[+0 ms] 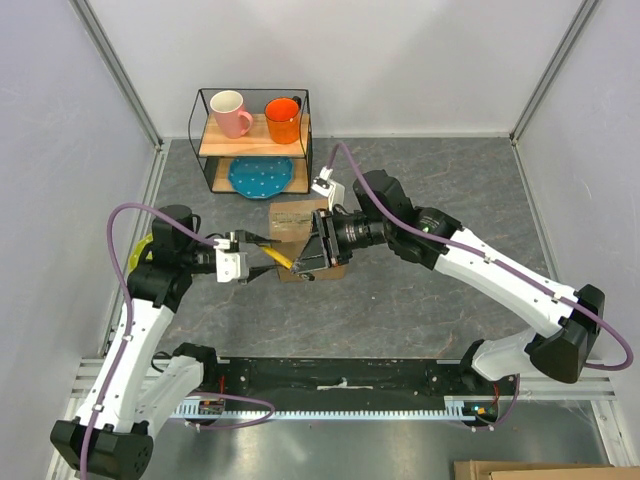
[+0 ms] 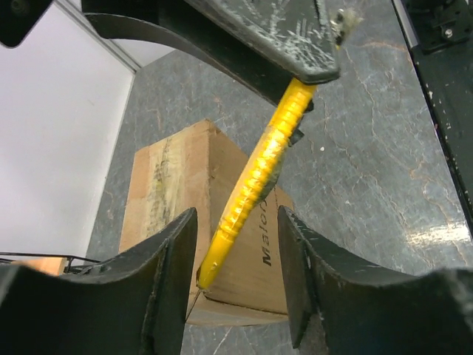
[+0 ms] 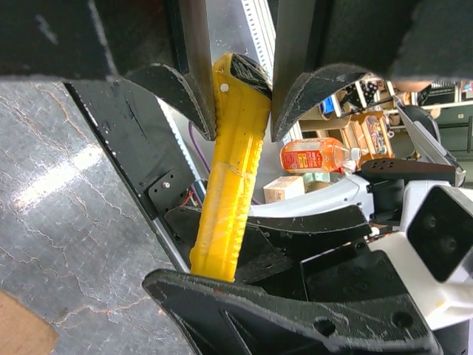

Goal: Unpack the express box
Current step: Pick up the knife from the center of the board.

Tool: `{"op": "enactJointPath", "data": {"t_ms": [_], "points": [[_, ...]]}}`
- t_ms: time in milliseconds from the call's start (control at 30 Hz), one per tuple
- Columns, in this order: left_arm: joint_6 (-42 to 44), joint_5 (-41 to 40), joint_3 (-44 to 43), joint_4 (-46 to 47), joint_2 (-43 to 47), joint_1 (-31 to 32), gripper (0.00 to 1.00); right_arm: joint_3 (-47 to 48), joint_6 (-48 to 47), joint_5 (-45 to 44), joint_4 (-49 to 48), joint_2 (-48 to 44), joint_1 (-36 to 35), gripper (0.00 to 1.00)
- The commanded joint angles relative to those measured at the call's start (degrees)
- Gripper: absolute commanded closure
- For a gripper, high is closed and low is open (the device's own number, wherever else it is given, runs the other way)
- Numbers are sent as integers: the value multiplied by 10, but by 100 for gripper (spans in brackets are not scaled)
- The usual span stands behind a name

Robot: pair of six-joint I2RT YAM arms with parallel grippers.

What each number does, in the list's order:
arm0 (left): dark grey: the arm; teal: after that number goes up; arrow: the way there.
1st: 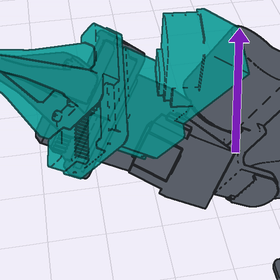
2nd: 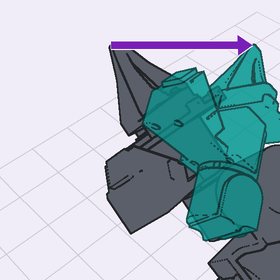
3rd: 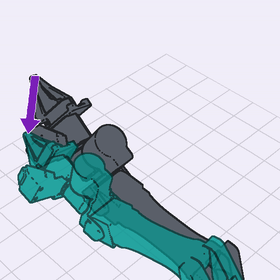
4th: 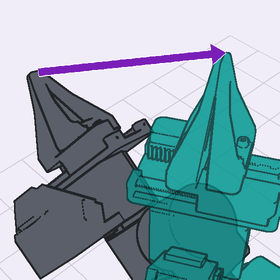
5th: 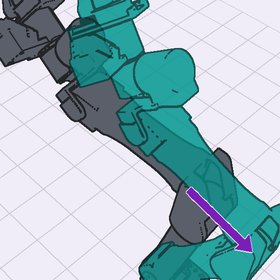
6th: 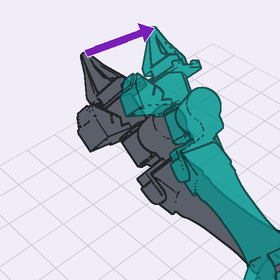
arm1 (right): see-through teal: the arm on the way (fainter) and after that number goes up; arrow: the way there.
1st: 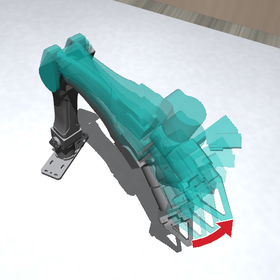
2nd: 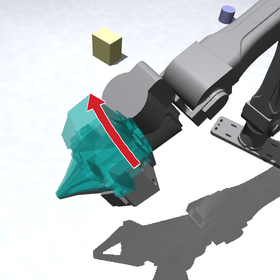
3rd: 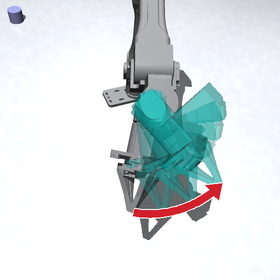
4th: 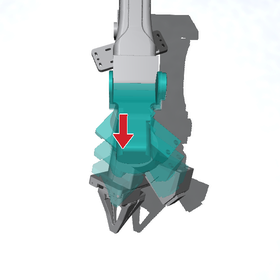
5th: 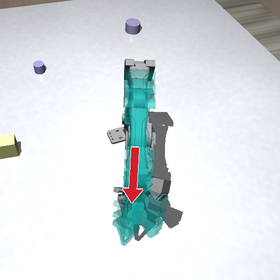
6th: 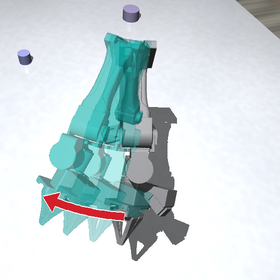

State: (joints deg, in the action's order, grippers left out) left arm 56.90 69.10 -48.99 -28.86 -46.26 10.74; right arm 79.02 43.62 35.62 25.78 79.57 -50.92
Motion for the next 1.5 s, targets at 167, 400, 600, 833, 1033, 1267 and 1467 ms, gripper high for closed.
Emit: {"op": "enactJointPath", "data": {"t_ms": [167, 400, 600, 833, 1033, 1267, 1467], "points": [[135, -13, -40, -113, 3, 14, 89, 25, 6, 15, -16, -11, -1, 96], [98, -12, -34, -114, 12, 18, 98, 38, -12, 9, -16, -1, -1, 65], [-48, -16, -31, -91, 9, 18, 98, 114, -160, -52, 54, -16, 0, 2], [-225, -3, -37, -35, -8, 18, 98, 143, -294, -173, 82, -79, 1, 2], [-459, -30, -75, 49, -91, 18, 98, 71, -344, -250, 71, -151, 0, 2], [-528, -21, -168, 43, -218, 21, 98, -46, -318, -210, 6, -196, 0, 2], [-564, 93, -182, 44, -242, 31, 98, -113, -297, -206, -93, -210, 2, 2]]}}
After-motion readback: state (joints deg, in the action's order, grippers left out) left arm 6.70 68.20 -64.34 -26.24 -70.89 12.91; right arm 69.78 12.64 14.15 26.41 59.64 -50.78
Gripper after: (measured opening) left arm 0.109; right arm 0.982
